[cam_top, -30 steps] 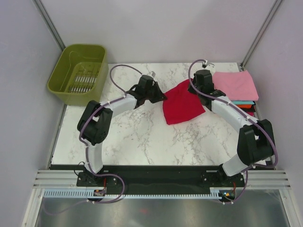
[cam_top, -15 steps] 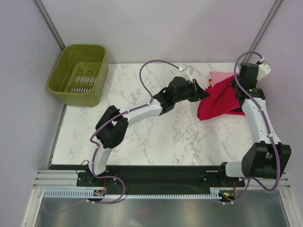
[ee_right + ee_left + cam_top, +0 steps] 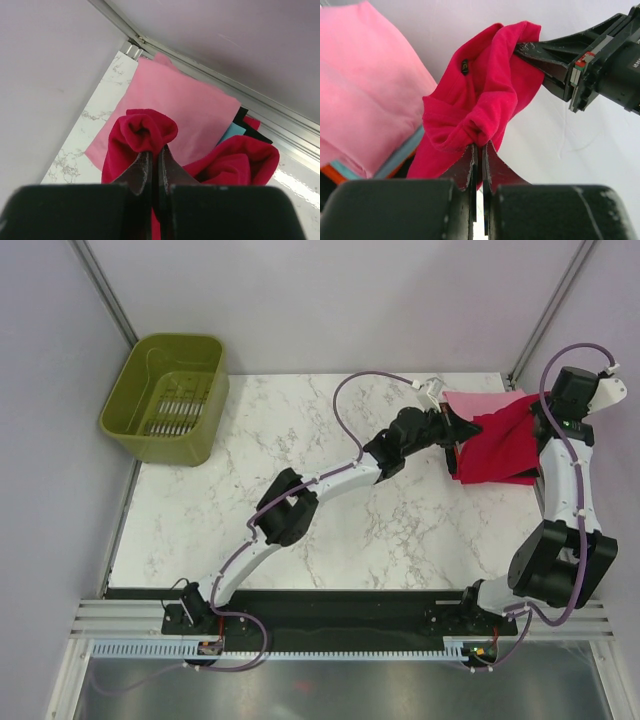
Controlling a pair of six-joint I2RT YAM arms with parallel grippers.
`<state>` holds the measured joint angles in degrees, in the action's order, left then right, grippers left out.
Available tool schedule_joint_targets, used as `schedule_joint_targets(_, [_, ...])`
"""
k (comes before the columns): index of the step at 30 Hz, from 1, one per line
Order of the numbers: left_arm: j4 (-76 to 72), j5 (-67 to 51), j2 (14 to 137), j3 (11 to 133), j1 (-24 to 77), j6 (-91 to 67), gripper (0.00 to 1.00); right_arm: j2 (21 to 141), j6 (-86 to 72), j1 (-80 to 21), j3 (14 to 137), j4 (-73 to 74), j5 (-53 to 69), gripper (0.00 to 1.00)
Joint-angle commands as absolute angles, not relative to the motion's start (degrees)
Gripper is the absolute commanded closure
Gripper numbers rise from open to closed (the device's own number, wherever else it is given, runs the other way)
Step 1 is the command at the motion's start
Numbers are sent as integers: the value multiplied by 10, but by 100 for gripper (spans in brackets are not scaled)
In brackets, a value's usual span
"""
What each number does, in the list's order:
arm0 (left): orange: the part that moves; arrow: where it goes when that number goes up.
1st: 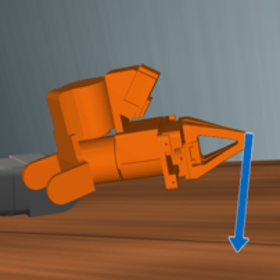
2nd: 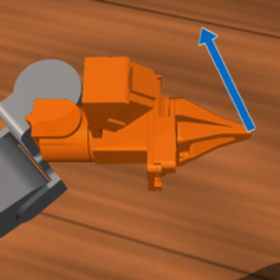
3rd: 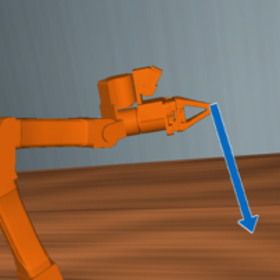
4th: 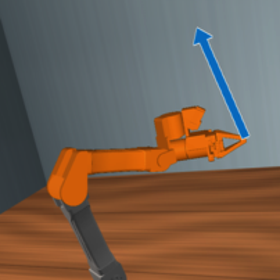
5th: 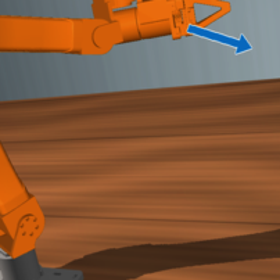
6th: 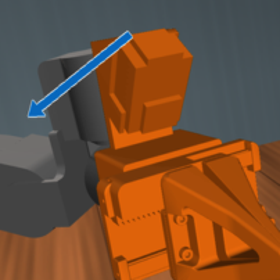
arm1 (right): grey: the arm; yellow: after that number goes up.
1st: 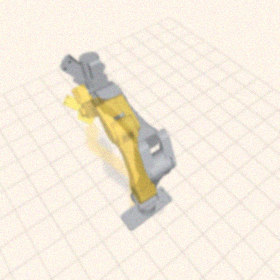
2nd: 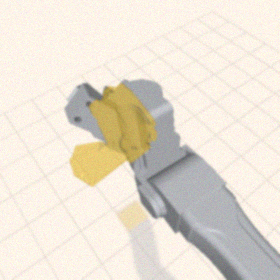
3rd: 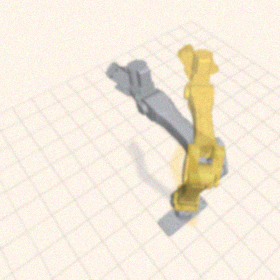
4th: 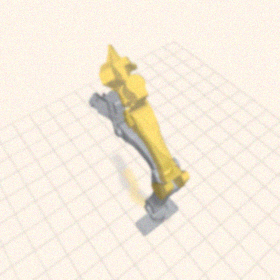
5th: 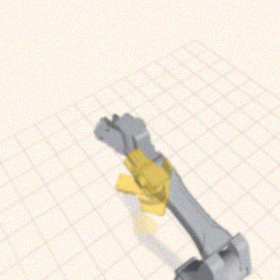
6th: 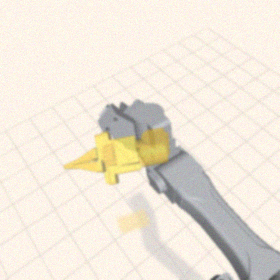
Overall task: Fold and stack the t-shirts
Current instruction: Neatly place the folded tshirt to the corner
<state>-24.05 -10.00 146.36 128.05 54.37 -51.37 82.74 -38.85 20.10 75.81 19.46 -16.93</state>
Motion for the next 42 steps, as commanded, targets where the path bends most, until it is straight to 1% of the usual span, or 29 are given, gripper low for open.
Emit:
schedule_joint_targets(1, [-298,-76,1510,1387,543,-526,98,848,-399,200,808,148,-194,100])
schedule_joint_targets(4, [-294,-46,1537,1438,544,-509,98,867,-398,200,830,147,-206,100])
schedule_joint_targets(9, [-311,12,1543,1448,545,-482,98,900,-408,202,847,137,-206,100])
schedule_joint_targets(17, [-352,90,1596,1502,545,-493,98,947,-417,209,867,123,-200,100])
schedule_joint_targets(21, [-366,80,1592,1491,548,-497,98,947,-417,208,865,122,-207,100])
schedule_joint_targets(28, [-384,65,1572,1461,554,-503,98,882,-399,215,833,123,-251,100])
schedule_joint_targets(32, [-389,65,1577,1457,560,-509,98,868,-394,224,826,122,-255,100])
schedule_joint_targets(36, [-393,74,1581,1458,562,-503,98,879,-397,231,830,122,-240,100])
schedule_joint_targets(42, [-408,93,1600,1460,566,-469,98,925,-413,237,845,117,-207,100])
